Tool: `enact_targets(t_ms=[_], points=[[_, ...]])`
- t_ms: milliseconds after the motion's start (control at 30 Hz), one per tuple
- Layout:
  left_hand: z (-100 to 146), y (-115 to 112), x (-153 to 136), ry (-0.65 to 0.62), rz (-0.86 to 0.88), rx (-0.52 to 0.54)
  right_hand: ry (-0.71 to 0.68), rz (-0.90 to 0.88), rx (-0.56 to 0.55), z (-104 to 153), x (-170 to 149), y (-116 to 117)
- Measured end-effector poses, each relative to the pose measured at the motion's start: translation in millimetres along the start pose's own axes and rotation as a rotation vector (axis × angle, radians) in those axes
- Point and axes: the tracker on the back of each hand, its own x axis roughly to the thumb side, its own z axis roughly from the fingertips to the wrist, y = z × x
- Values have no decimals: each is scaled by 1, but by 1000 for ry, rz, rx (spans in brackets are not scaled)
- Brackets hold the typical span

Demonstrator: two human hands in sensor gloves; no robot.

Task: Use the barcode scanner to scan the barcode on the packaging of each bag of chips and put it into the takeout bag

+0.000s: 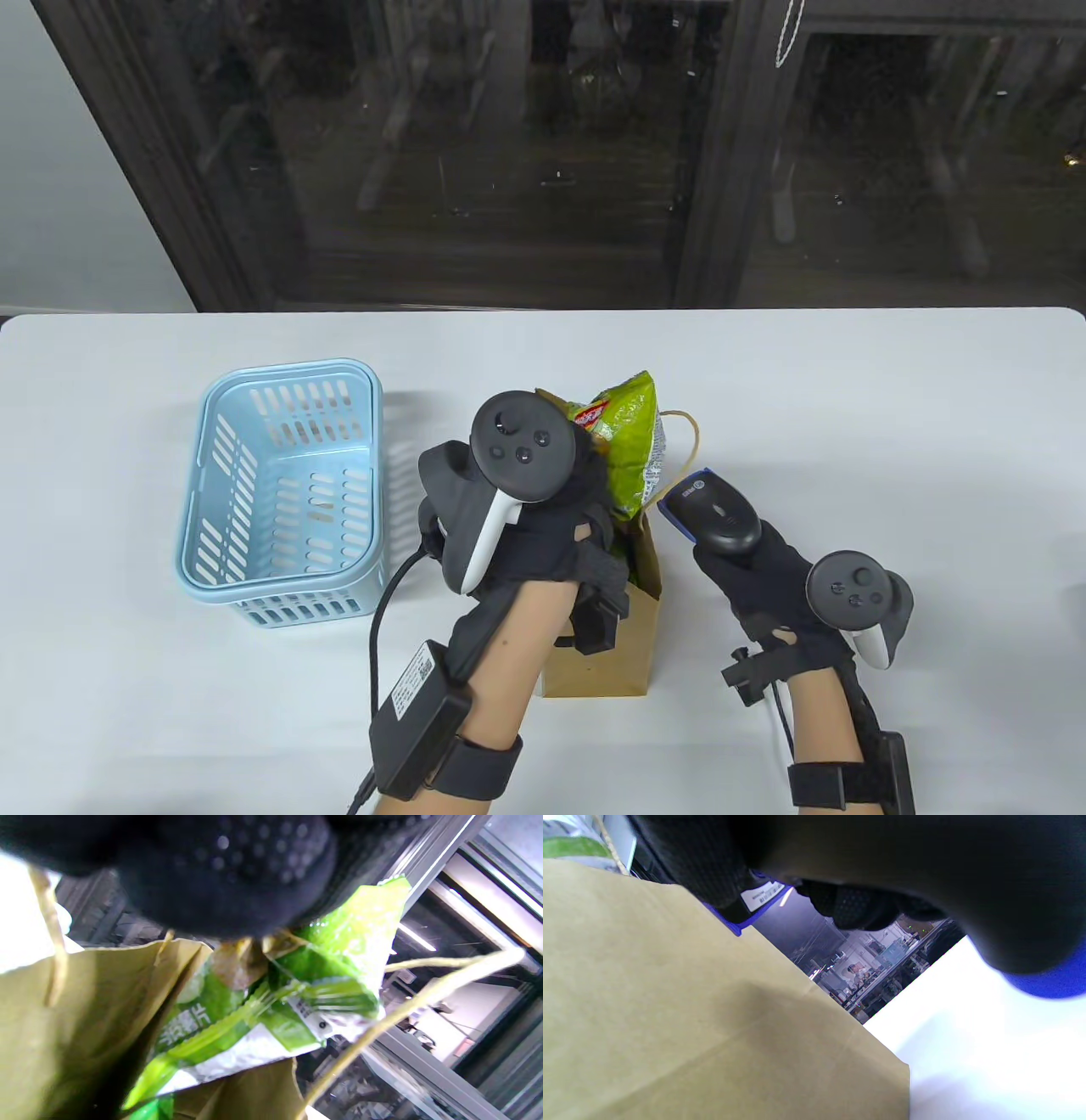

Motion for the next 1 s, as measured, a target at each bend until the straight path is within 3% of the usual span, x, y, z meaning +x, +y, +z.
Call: enact_targets(t_ms=[233, 300, 467, 567, 733, 833, 1000], points=[[-4, -6, -4, 52, -47, -59, 7, 33, 12, 0, -1, 1], [-6, -11, -5, 86, -70, -137, 7, 39, 16, 0, -1, 2], [-10, -22, -6, 133, -111, -197, 1, 44, 21, 0, 0, 2], [-8, -19, -5, 120, -102, -156, -3, 54, 19, 0, 0, 2], [3, 9, -5, -63, 172, -125, -9, 59, 16, 0, 1, 2], [19, 36, -12, -278, 455, -39, -8, 56, 12, -1, 0, 3], [33, 53, -45, -508, 606, 90, -5, 75, 12, 0, 0, 3]])
